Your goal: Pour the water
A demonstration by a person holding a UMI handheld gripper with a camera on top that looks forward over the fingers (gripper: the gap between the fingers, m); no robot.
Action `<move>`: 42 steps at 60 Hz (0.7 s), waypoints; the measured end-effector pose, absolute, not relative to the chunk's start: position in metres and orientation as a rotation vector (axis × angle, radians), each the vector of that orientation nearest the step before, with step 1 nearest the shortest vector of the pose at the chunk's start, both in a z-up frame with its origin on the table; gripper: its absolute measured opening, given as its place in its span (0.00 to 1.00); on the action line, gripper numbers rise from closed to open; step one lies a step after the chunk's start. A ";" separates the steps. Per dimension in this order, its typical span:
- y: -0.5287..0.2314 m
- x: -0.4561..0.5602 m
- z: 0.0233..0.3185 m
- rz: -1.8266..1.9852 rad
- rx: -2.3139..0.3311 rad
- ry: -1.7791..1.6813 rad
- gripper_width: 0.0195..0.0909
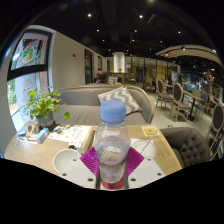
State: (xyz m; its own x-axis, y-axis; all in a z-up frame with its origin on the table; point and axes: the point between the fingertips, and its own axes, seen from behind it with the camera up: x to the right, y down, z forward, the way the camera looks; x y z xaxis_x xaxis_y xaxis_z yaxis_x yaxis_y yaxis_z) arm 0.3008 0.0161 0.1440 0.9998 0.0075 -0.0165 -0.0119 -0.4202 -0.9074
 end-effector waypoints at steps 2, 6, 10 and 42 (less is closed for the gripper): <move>0.019 0.303 0.135 0.035 -2.010 -0.006 0.16; 0.025 0.301 0.119 0.053 -2.025 -0.016 0.16; 0.027 0.303 0.103 0.075 -2.041 -0.016 0.16; 0.019 0.302 0.075 0.071 -2.095 -0.061 0.52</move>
